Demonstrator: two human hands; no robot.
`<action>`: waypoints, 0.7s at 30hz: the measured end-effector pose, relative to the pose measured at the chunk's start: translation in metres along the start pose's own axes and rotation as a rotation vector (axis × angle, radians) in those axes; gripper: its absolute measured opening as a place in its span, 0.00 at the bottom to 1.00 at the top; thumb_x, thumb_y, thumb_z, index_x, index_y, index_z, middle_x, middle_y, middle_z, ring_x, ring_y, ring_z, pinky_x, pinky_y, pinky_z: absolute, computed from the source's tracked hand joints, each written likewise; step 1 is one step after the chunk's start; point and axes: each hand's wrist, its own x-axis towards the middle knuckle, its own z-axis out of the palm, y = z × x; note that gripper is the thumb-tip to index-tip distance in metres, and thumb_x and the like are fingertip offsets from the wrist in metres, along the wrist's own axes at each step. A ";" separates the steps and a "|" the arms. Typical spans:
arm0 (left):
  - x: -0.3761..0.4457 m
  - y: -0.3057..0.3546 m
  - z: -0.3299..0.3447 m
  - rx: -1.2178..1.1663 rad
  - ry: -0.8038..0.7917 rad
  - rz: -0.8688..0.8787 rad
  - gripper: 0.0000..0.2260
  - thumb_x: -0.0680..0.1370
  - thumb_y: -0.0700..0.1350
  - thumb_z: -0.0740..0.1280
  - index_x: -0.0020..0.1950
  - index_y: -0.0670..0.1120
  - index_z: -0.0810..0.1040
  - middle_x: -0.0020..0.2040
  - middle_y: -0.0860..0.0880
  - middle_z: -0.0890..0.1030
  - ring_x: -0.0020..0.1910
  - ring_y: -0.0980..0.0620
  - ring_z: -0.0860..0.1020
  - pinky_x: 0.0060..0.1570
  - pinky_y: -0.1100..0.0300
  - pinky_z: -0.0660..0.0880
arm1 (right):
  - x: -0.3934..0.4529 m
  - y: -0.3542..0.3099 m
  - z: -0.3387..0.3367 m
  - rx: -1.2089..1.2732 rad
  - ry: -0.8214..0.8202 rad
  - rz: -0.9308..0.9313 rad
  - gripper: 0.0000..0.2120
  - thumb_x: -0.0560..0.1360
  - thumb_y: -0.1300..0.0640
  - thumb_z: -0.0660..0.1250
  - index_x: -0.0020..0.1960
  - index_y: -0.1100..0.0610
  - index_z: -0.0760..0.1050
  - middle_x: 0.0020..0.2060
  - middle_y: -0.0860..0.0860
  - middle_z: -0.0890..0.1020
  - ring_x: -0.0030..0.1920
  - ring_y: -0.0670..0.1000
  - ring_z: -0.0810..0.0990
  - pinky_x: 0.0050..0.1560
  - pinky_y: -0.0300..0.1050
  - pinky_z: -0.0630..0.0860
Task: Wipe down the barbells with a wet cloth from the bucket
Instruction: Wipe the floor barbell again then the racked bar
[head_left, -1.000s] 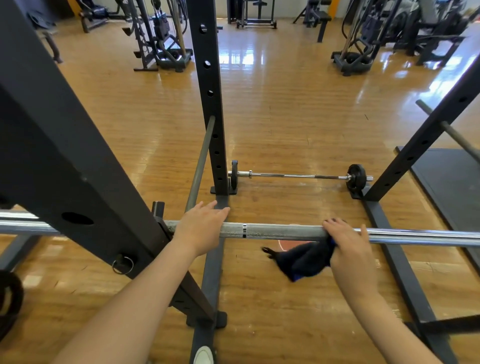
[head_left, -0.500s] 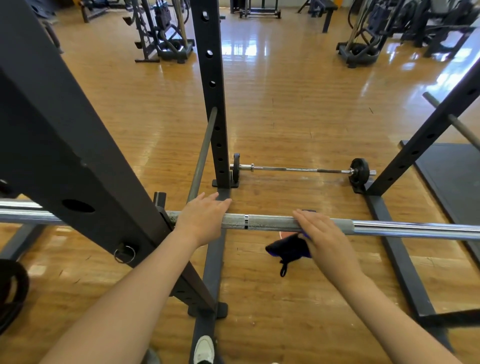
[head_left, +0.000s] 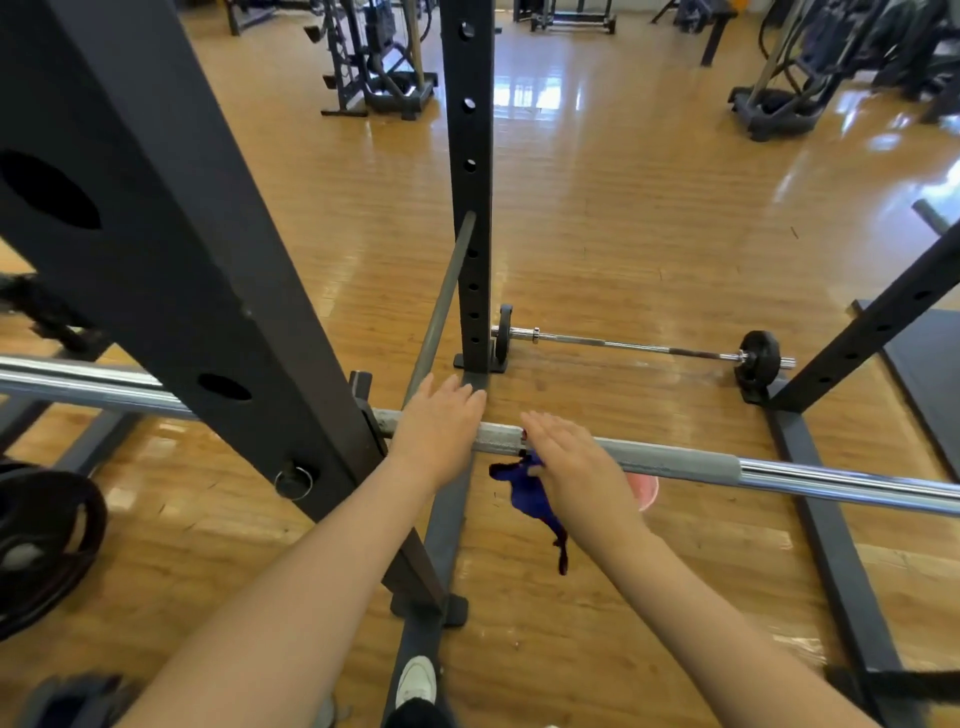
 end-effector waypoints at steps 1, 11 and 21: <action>-0.006 -0.001 0.002 0.018 0.017 -0.023 0.29 0.78 0.44 0.64 0.76 0.44 0.56 0.75 0.46 0.61 0.76 0.47 0.55 0.74 0.50 0.48 | -0.007 0.010 -0.003 -0.029 -0.024 0.028 0.30 0.62 0.67 0.77 0.63 0.62 0.75 0.56 0.57 0.81 0.56 0.56 0.80 0.60 0.51 0.72; -0.010 -0.009 0.017 -0.014 0.190 -0.039 0.27 0.52 0.38 0.83 0.49 0.40 0.83 0.52 0.41 0.83 0.54 0.44 0.81 0.54 0.51 0.77 | 0.004 -0.006 0.003 0.033 0.051 0.026 0.16 0.64 0.67 0.73 0.53 0.65 0.81 0.48 0.58 0.84 0.48 0.56 0.83 0.56 0.48 0.76; -0.003 -0.014 0.001 0.025 -0.069 -0.026 0.26 0.78 0.35 0.63 0.74 0.41 0.60 0.77 0.43 0.55 0.77 0.44 0.49 0.74 0.51 0.45 | 0.017 -0.019 -0.004 0.065 -0.221 0.115 0.38 0.74 0.45 0.66 0.77 0.55 0.53 0.72 0.45 0.61 0.73 0.48 0.59 0.72 0.43 0.48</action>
